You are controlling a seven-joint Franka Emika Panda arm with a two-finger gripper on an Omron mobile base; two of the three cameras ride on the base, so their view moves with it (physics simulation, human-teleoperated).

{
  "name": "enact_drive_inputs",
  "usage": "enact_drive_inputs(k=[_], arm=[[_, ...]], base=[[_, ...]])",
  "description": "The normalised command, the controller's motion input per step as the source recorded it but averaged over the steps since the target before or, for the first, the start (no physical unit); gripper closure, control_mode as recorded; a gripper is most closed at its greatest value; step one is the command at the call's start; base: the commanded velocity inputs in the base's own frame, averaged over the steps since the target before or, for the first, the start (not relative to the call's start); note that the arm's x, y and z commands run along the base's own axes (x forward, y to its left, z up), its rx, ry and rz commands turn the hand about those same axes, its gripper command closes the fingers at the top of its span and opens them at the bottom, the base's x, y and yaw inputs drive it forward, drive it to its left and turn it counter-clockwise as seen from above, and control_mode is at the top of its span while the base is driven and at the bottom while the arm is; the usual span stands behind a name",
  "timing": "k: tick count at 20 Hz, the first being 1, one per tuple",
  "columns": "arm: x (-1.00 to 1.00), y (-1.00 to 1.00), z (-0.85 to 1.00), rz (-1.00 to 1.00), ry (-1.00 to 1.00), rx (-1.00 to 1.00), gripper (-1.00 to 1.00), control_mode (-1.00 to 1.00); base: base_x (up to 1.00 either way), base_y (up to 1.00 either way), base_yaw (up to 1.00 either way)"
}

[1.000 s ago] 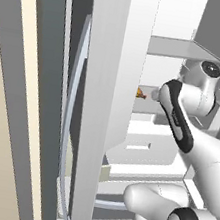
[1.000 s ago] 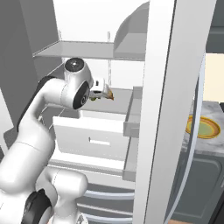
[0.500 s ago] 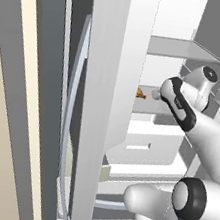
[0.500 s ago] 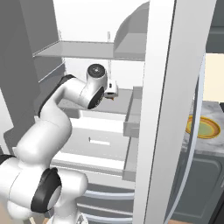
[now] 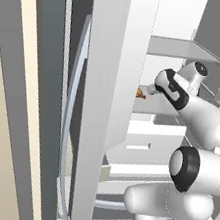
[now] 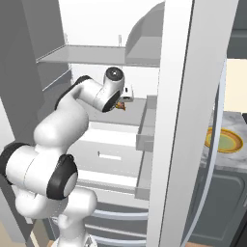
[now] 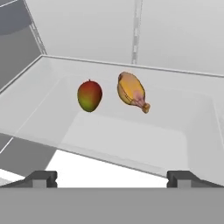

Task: Pick chicken drumstick from the fridge and place it on the plate on the counter.

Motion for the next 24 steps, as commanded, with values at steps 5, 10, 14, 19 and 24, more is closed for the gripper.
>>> enact_drive_inputs(k=[5,10,14,19,24], arm=[[0.42,0.00,-0.26,0.02,0.02,0.00,-1.00,-1.00],[0.40,0.00,-0.40,0.01,0.01,0.00,-1.00,-1.00],[0.43,0.00,-0.36,0.00,0.01,0.00,-1.00,-1.00],[0.40,0.00,-0.27,0.00,0.02,0.00,-1.00,-1.00],[0.37,0.04,-0.25,0.00,0.05,-0.01,-1.00,-1.00]], base=[[0.00,0.00,0.00],[0.00,0.00,0.00],[0.00,0.00,0.00],[0.00,0.00,0.00],[0.00,0.00,0.00]])
